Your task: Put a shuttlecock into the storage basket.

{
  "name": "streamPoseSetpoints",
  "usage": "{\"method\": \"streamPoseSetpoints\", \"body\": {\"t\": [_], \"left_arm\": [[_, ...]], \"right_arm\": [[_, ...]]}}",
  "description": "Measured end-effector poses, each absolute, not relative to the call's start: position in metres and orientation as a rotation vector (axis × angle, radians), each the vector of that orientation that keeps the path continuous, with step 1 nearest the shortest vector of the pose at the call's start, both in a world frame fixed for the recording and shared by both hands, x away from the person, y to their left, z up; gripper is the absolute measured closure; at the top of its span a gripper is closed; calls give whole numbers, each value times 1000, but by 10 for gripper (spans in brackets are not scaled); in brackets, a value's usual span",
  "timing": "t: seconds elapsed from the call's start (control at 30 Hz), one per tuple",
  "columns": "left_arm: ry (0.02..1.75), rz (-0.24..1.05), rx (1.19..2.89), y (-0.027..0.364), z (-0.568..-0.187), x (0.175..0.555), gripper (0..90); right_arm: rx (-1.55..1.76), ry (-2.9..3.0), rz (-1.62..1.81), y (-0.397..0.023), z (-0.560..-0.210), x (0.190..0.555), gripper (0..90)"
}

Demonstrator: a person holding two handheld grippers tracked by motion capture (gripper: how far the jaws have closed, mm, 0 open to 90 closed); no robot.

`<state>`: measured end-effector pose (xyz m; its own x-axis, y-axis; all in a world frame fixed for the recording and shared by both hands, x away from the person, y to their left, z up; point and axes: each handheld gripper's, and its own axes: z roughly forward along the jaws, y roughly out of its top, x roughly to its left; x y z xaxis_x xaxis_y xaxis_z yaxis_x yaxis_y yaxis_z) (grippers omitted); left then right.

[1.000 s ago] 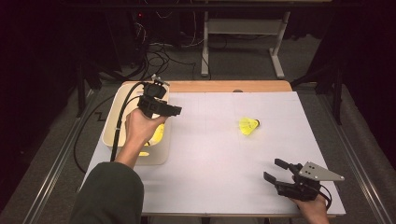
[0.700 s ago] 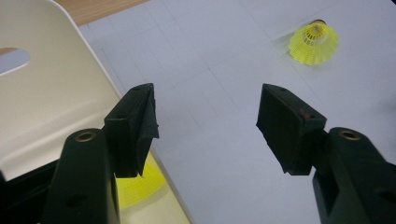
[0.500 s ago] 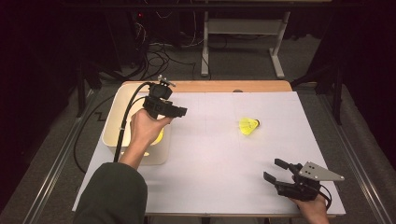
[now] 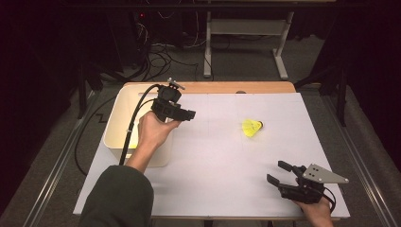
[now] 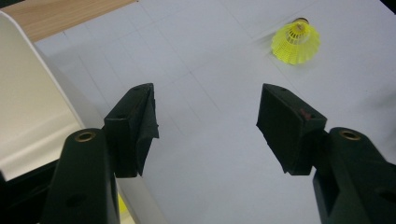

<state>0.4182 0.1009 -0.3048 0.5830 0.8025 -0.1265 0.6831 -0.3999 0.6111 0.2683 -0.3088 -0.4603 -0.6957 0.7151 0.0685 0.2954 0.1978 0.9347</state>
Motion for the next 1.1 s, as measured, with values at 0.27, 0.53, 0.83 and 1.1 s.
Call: {"method": "streamPoseSetpoints", "body": {"t": [0.27,0.53,0.83,1.1], "left_arm": [[1163,243,2195,94,-307,417,381],[1153,241,2193,88,-309,414,381],[1143,231,2199,83,-315,413,380],[1133,221,2200,77,-317,412,380]], "right_arm": [[945,2097,1504,-309,-460,268,317],[945,2098,1504,-309,-460,268,317],[945,2098,1504,-309,-460,268,317],[944,2098,1504,-309,-460,268,317]]}}
